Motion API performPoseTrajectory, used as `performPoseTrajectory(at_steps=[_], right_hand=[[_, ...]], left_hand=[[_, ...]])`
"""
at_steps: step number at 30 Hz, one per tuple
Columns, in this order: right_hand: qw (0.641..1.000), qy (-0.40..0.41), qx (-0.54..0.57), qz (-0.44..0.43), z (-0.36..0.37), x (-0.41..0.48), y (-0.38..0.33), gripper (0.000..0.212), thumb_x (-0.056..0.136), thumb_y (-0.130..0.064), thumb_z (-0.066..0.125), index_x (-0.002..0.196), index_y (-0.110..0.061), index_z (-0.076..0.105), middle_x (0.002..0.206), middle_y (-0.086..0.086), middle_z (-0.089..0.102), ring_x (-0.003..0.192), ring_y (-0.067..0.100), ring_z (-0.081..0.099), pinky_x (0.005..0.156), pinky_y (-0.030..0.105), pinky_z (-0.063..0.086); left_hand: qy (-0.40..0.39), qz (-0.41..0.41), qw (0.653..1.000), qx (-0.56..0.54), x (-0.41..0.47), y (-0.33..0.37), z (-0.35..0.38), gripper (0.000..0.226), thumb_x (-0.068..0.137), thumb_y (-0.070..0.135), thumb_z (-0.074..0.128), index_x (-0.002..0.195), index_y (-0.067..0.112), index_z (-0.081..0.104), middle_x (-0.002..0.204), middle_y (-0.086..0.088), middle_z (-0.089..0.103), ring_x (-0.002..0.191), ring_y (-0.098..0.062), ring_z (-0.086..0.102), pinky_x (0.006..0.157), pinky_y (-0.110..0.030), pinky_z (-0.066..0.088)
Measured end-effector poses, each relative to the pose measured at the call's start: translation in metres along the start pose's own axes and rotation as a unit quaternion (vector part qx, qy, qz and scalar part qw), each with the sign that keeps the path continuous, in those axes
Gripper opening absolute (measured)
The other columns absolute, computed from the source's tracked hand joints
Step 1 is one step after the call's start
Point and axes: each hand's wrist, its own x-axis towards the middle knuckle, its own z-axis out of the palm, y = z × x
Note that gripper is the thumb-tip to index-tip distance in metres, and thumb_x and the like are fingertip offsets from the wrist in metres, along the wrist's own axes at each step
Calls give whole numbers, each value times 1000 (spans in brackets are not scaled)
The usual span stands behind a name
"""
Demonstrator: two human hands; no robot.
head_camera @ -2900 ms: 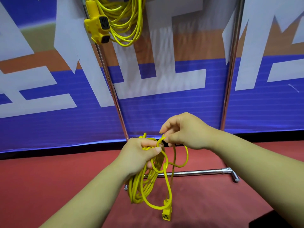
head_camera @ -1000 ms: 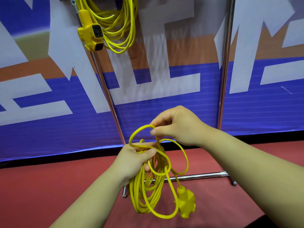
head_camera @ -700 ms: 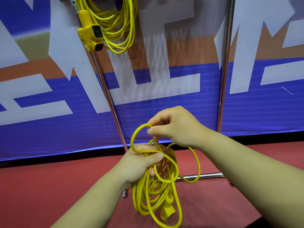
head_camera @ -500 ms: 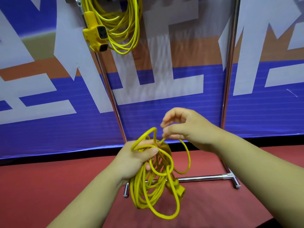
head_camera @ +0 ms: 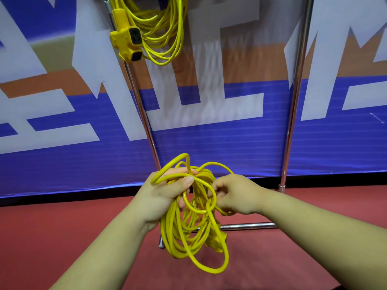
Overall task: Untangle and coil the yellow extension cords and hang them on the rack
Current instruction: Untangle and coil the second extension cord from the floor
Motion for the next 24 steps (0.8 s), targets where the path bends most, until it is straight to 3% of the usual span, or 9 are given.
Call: performPoseTrajectory(at_steps=[4,10,14,18,22,24], right_hand=[[999,-43,-5,-12,18,3,0,6,85,-24,75,86,-20,78,53,-6,59,47,8,49,56,24,45],[998,32,-56,-13,-7,9,-3,25,87,-30,73,73,-9,72,66,3,72,58,16,64,63,30,52],[994,97,41,-9,-40,5,-14,17,86,-23,76,73,-12,75,69,8,74,64,16,68,70,36,57],[984,114,136,-19,-58,-5,-28,9,85,-12,76,86,-2,75,74,16,74,67,20,70,72,30,60],[961,135,235,-64,-66,-11,-38,12,89,-5,71,96,4,71,81,22,71,75,28,71,81,41,62],[952,121,267,-88,-64,-12,-40,12,92,-4,66,99,5,69,83,23,70,77,28,70,81,40,61]], left_hand=[[2,0,1000,1,-1,-2,-4,24,88,18,69,110,12,75,71,-21,51,47,-19,51,47,-27,47],[-42,-17,998,52,-1,0,-15,28,84,25,75,111,20,75,65,-15,55,49,-17,50,47,-24,44],[0,-90,994,70,4,-17,-15,31,86,12,76,116,21,74,68,-23,63,52,-21,54,53,-28,49],[72,-144,981,104,12,-38,-21,25,89,10,73,111,23,74,57,-8,61,43,-16,51,45,-25,46],[115,-165,974,105,19,-51,-25,23,88,9,74,107,22,75,58,-8,61,43,-18,51,45,-27,47],[110,-165,974,112,20,-55,-24,24,87,9,75,106,23,76,60,-7,64,44,-17,52,47,-28,48]])
